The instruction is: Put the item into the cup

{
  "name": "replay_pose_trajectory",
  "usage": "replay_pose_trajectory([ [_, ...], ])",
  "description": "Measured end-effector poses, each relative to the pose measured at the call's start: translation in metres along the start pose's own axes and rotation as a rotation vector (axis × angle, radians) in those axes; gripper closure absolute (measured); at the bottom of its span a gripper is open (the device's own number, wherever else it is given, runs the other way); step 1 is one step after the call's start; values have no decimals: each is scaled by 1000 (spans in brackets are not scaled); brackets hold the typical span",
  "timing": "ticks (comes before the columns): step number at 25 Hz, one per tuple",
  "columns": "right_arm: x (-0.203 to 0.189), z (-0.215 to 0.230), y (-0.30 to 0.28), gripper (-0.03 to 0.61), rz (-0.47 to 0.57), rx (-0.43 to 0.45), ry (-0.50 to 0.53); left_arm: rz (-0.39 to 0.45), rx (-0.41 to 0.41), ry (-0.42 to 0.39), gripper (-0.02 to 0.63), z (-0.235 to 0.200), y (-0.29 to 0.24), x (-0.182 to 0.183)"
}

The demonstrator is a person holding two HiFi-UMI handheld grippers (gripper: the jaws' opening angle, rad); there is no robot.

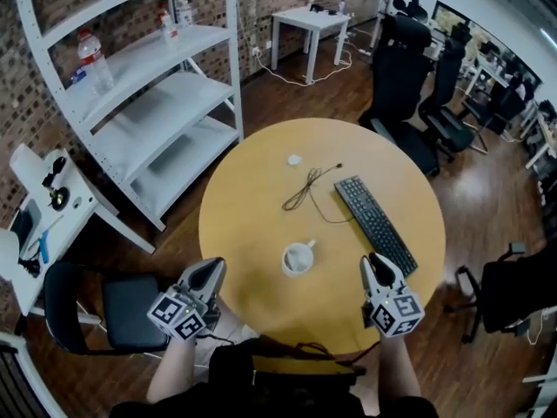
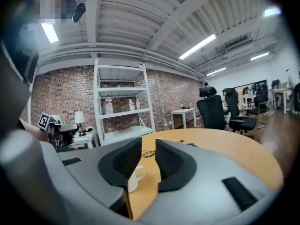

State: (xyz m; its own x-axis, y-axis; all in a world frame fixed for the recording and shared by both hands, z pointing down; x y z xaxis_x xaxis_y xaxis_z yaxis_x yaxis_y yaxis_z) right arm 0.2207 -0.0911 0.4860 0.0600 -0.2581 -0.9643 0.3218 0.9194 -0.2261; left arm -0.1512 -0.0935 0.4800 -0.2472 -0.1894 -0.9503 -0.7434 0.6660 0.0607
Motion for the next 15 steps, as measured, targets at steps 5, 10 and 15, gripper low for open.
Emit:
replay_pose_trajectory([
  [5, 5, 29, 43, 511, 51, -146, 6, -43, -123, -41, 609, 15, -46, -4],
  [10, 9, 51, 78, 550, 99, -287, -3, -44, -198, -57, 609, 24, -78, 1],
  [15, 6, 58, 91, 569, 115, -346, -7, -49, -222, -49, 609, 28, -89, 1],
])
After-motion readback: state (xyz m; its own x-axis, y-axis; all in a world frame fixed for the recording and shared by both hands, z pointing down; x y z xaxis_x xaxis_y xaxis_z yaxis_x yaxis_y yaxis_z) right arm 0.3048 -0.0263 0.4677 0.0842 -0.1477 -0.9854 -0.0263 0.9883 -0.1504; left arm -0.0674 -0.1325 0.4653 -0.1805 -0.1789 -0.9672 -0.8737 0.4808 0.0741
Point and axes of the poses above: the fingertips, and each gripper's own axes: y backward along the fingers, z to its right, x out of its top, the point moved 4 cm from there along y, backward along the fingers, and after that the axes turned 5 degrees about -x, right-handed, at the moved point
